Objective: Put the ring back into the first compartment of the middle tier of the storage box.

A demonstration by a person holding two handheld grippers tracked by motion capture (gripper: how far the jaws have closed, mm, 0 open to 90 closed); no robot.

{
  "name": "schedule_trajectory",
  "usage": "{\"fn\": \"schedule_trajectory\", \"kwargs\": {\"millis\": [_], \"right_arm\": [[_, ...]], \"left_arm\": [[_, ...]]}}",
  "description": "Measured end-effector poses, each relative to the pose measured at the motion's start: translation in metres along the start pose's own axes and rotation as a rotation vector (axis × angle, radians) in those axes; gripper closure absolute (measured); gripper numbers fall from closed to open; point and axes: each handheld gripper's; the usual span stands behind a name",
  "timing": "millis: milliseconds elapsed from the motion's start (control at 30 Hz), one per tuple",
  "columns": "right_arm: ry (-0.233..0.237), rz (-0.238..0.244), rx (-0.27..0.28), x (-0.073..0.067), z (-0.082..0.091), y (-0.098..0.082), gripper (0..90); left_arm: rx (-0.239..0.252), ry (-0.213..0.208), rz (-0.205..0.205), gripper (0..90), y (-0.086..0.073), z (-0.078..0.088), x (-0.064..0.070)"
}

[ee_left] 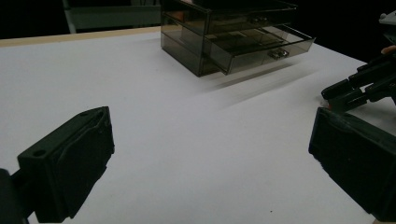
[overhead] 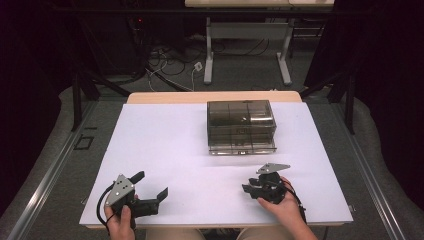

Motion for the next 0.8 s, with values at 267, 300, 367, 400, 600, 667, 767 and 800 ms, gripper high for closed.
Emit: {"fn": "schedule_trajectory", "kwargs": {"millis": [267, 300, 367, 400, 600, 667, 767, 800], "right_arm": [[-0.006, 0.004, -0.003, 0.0007, -0.0009, -0.0013, 64.8], [-0.007, 0.004, -0.003, 0.0009, -0.0008, -0.0013, 65.4], [-0.009, 0.008, -0.004, 0.0012, -0.0007, -0.0014, 66.0], [-0.009, 0.008, -0.004, 0.0012, -0.0007, -0.0014, 66.0], [-0.011, 0.015, -0.012, 0.0012, -0.0001, -0.0017, 67.7], [-0.011, 0.014, -0.006, 0.0012, -0.0004, -0.0019, 67.8], [-0.011, 0.026, -0.001, 0.0014, -0.0006, -0.0021, 68.3], [-0.010, 0.026, -0.003, 0.0013, -0.0005, -0.0020, 68.4]], "left_arm": [[0.001, -0.001, 0.006, 0.6, -0.0003, -0.0005, 0.0006], [0.000, -0.001, 0.004, 0.6, -0.0002, -0.0005, 0.0006], [-0.001, -0.002, 0.006, 0.6, -0.0001, -0.0003, 0.0008], [-0.001, -0.002, 0.006, 0.6, -0.0001, -0.0003, 0.0008], [0.000, -0.002, 0.005, 0.6, 0.0000, -0.0002, 0.0009], [0.000, -0.001, 0.005, 0.6, 0.0000, -0.0002, 0.0008], [0.000, -0.001, 0.005, 0.6, 0.0000, -0.0002, 0.0007], [0.000, -0.001, 0.005, 0.6, 0.0000, -0.0002, 0.0007]]}}
Point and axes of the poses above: each handheld gripper's, and its own axes: z roughly backward along the jaws, y roughly out of its top, x roughly to its right, and after that the axes turned 14 degrees about x, right-handed
